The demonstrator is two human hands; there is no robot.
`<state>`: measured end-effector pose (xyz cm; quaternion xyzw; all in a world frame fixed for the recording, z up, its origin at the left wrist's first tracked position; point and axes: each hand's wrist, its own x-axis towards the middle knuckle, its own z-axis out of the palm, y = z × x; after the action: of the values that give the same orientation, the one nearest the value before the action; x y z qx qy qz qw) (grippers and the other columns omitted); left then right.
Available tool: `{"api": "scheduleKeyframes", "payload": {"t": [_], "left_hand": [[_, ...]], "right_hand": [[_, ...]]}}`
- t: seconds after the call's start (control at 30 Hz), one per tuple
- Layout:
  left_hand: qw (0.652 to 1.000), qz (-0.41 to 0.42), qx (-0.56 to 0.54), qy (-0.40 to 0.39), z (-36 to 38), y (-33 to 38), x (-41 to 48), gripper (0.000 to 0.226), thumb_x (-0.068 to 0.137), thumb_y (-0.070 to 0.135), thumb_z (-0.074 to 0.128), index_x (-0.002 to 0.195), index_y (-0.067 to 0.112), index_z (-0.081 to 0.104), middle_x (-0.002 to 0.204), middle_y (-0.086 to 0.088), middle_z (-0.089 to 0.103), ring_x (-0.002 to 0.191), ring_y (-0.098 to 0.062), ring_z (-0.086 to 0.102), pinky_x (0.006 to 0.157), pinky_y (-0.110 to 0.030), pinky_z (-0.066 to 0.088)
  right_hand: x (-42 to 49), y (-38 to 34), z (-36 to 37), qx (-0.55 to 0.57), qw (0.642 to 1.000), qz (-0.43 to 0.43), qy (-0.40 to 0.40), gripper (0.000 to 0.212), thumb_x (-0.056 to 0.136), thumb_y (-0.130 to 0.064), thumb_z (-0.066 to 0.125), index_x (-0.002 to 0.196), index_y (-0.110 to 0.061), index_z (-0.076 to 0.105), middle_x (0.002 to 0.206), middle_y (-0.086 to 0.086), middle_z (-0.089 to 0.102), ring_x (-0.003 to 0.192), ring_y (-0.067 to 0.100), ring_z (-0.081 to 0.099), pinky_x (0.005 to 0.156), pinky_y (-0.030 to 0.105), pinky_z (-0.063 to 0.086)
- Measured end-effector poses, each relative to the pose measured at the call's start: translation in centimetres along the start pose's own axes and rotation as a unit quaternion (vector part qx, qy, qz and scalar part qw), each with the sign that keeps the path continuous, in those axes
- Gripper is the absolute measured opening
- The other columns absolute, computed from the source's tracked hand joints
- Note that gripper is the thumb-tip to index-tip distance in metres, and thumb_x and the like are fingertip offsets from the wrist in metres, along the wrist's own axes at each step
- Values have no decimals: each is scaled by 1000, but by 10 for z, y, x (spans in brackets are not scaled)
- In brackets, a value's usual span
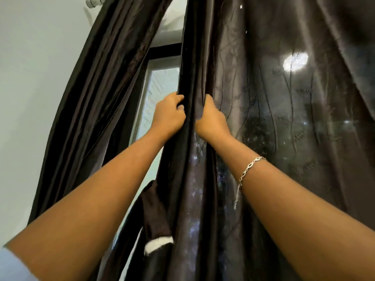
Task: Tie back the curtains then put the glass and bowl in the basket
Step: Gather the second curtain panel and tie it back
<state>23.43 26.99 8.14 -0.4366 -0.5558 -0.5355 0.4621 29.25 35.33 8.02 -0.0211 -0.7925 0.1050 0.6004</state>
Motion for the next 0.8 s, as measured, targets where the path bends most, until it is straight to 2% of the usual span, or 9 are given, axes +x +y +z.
{"api": "scheduleKeyframes", "payload": {"t": [0.07,0.1,0.17,0.27,0.43,0.5,0.63,0.73,0.8], "left_hand": [[999,2,-28,-21,10,9,0,34,97,25,43,84,2,64,90,-18,63,87,-26,59,67,-29,37],[998,-16,-60,-31,15,13,0,44,96,36,43,64,8,54,69,-11,55,67,-21,53,57,-29,33],[988,-62,-140,-37,25,21,1,53,91,51,46,53,15,36,55,-3,40,56,-19,40,55,-30,30],[977,-98,-188,-37,39,32,3,52,80,55,55,55,13,37,59,-9,40,63,-22,43,63,-34,35],[991,-104,-80,31,52,32,11,21,80,9,55,64,-4,53,64,-20,48,65,-26,46,58,-31,33],[991,-108,-60,48,54,32,14,18,77,4,53,59,0,50,62,-19,48,64,-29,47,57,-31,33],[992,-92,-47,70,61,37,14,29,85,15,55,62,1,46,58,-15,43,65,-30,47,55,-32,29],[990,-76,-69,98,64,43,10,47,90,31,54,54,5,39,52,-7,36,57,-28,40,49,-31,25],[988,-80,-73,111,64,44,9,54,94,35,46,50,10,28,52,-6,31,54,-27,36,49,-32,21]], "right_hand": [[-4,3,0,-18,1000,-23,7,59,90,-3,45,143,-11,21,149,17,28,133,34,35,102,46,38],[-6,5,0,-23,999,-26,-2,62,90,-2,43,146,-13,16,152,16,23,136,33,31,104,47,36],[-7,7,6,-31,999,-17,-16,63,92,-4,42,147,-13,12,151,16,25,136,32,33,104,49,37],[-11,8,9,-8,998,-26,-51,57,92,-9,43,144,-11,20,141,20,39,130,36,40,101,49,42],[-17,21,-36,9,993,-18,-114,42,81,-9,55,123,-3,48,122,23,55,106,24,51,80,29,39],[-16,23,-65,-31,998,-45,-20,31,84,-15,56,112,-3,54,119,19,57,111,25,50,87,33,41],[7,39,-127,-176,962,-53,203,48,87,-14,51,133,-4,40,145,14,36,140,28,24,116,38,20],[24,57,-158,-147,961,31,233,57,84,-27,62,130,-2,39,140,16,39,134,32,32,110,43,30],[30,67,-165,-120,970,95,189,82,79,-42,68,137,0,28,142,19,37,133,34,34,107,44,34]]}}
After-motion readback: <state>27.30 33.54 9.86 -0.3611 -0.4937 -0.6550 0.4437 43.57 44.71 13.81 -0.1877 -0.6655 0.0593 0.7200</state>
